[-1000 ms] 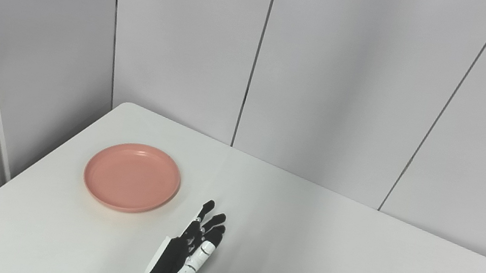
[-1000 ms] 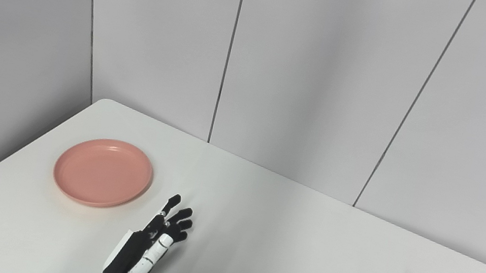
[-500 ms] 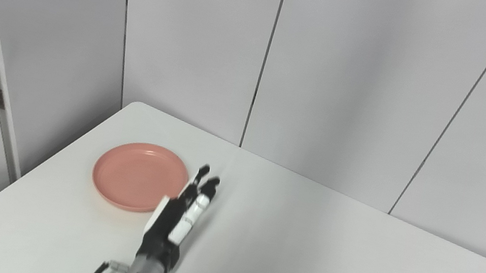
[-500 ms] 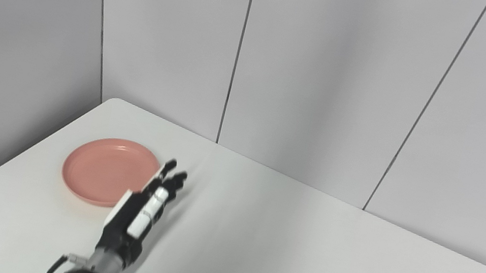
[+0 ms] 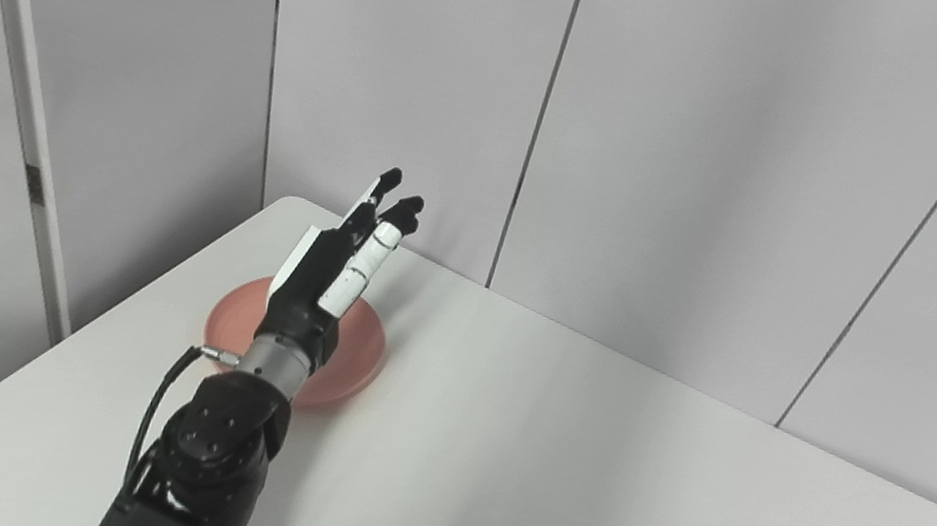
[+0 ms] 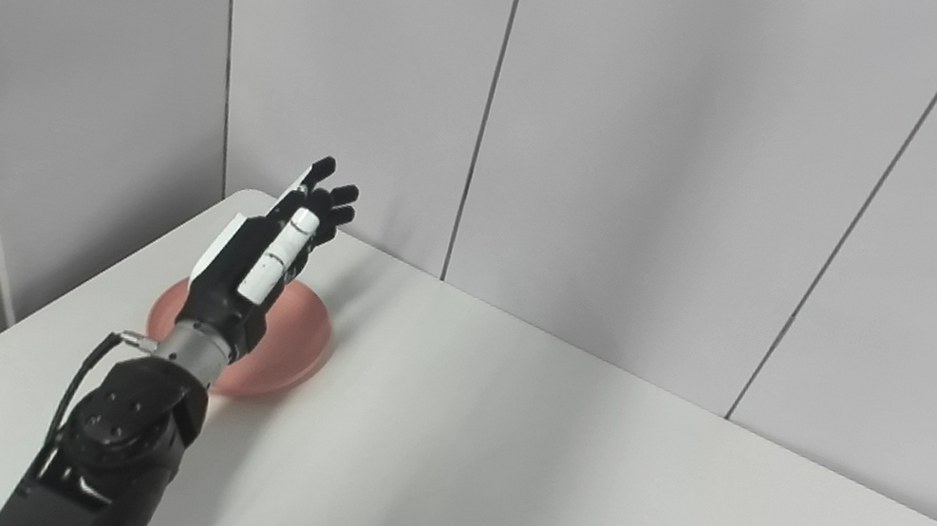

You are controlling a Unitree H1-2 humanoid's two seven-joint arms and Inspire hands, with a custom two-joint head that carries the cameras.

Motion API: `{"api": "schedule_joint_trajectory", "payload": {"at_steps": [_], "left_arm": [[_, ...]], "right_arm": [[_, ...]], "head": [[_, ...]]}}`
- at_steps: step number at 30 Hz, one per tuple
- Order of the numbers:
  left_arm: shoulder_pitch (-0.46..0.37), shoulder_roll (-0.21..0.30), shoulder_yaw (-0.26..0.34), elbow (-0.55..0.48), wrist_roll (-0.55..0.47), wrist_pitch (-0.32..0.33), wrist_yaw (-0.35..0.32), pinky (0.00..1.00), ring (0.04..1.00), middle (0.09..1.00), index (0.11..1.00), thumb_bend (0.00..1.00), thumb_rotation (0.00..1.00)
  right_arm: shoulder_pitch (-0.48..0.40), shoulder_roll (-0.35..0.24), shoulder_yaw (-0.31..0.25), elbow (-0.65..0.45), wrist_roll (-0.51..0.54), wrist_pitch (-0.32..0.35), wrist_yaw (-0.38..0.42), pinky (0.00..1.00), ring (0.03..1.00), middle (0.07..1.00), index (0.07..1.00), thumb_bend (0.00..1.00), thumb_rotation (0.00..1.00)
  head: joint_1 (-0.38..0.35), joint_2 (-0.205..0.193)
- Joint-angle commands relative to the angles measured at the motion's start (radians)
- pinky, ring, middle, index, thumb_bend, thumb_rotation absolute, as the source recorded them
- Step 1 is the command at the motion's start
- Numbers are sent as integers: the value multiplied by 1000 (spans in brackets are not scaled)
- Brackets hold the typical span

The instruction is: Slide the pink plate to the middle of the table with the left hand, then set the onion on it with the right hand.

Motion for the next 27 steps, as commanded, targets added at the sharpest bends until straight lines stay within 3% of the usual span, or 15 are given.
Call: {"api": "schedule_joint_trajectory", "payload": {"at_steps": [1, 11, 17, 24, 27], "left_arm": [[-68, 37, 4, -42, -6, 11, -23, 953, 916, 917, 970, 822, 853], [-180, 168, 68, 41, -14, 51, -51, 988, 906, 900, 961, 820, 874], [-216, 243, 117, 152, -4, 29, -54, 892, 877, 881, 945, 807, 894], [-221, 304, 161, 291, -26, -11, -74, 904, 862, 865, 936, 783, 893], [-220, 322, 183, 361, -34, -52, -78, 863, 854, 861, 939, 799, 864]], "right_arm": [[67, 24, 12, 45, 8, 27, 1, 1000, 1000, 1000, 1000, 716, 1000], [78, 28, 16, 32, 10, 25, 3, 1000, 1000, 1000, 1000, 709, 1000], [86, 30, 20, 24, 7, 26, 4, 1000, 1000, 1000, 1000, 707, 1000], [87, 29, 21, 27, 4, 21, 3, 1000, 1000, 1000, 1000, 708, 1000], [87, 29, 21, 26, 6, 25, 3, 1000, 1000, 1000, 1000, 706, 1000]], "head": [[0, 0], [-1, 0], [-3, 1], [-3, 1], [-5, 2]]}}
